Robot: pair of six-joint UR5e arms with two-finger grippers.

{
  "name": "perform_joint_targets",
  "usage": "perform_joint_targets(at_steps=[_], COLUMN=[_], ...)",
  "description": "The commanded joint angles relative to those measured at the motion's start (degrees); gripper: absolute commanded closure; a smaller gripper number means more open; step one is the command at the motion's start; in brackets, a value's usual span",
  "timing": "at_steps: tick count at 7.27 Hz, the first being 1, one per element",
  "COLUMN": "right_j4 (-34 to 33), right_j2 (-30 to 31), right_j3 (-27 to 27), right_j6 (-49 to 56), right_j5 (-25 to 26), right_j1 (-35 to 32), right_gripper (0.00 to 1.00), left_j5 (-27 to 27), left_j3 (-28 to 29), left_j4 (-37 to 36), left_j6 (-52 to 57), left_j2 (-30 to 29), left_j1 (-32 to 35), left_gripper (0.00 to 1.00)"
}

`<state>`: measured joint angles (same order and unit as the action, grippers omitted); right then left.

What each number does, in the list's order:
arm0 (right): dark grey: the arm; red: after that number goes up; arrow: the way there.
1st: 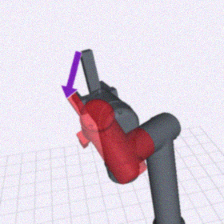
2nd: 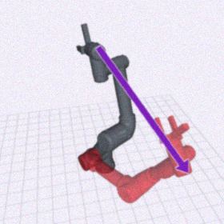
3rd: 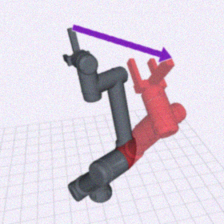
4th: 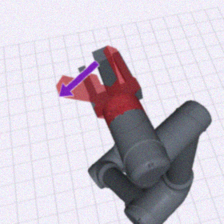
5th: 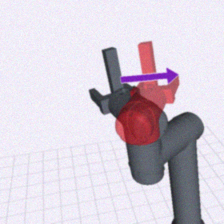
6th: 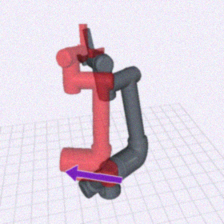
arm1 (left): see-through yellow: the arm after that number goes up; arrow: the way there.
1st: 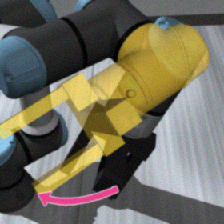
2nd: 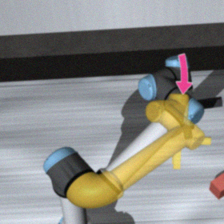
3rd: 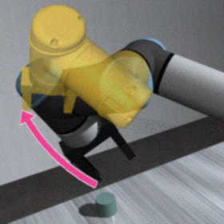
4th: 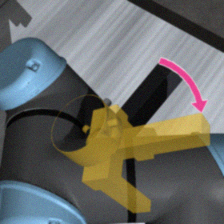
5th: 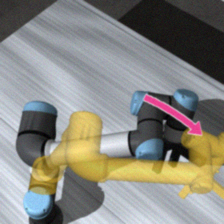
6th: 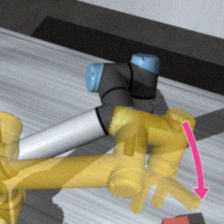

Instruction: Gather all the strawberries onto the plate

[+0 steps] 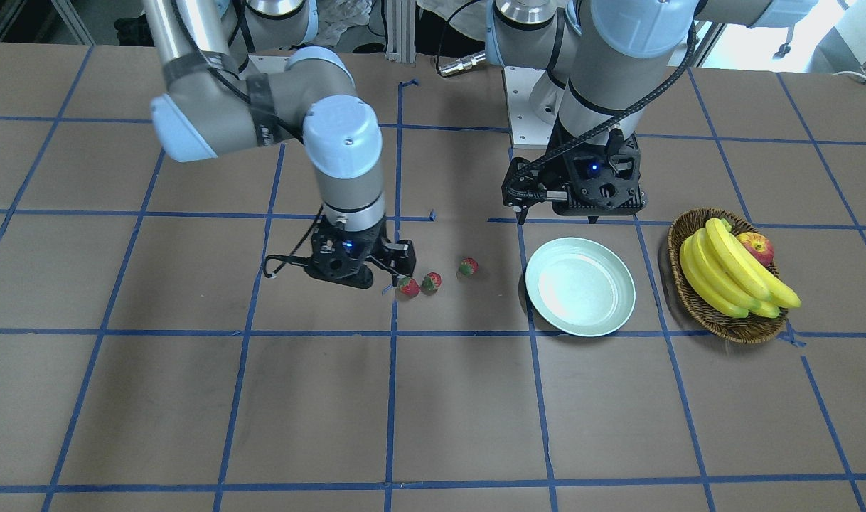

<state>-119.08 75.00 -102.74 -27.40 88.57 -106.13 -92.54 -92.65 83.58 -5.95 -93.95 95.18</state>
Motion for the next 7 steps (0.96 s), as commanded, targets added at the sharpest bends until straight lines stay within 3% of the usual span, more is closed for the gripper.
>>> perform_joint_targets(at_steps=[1, 2, 4, 6, 7], right_j4=[9.45, 12.35, 26.45, 30.30, 32.22], right_j2=[9.78, 11.20, 12.80, 14.28, 16.21], right_j3=[-2.03, -0.99, 7.76, 13.86, 14.14], right_j6=[18.19, 22.34, 34.28, 34.43, 32.34], right_j5=[-0.15, 0.02, 3.95, 4.24, 4.16], right_j1=[11.78, 15.31, 20.76, 22.73, 22.72], right_gripper=[0.00, 0.00, 0.00, 0.00, 0.00], left_j5=[-0.01, -0.01, -0.01, 0.07, 0.16], left_j3=[0.01, 0.01, -0.17, -1.48, -1.57], left_j4=[0.00, 0.00, 0.00, -0.09, -0.44], left_j6=[-0.02, -0.02, -0.20, -1.16, -2.73], left_j2=[0.00, 0.00, -0.09, -0.18, -0.18], left_j1=[0.00, 0.00, 0.00, 0.18, 0.18], left_gripper=[0.00, 0.00, 0.00, 0.00, 0.00])
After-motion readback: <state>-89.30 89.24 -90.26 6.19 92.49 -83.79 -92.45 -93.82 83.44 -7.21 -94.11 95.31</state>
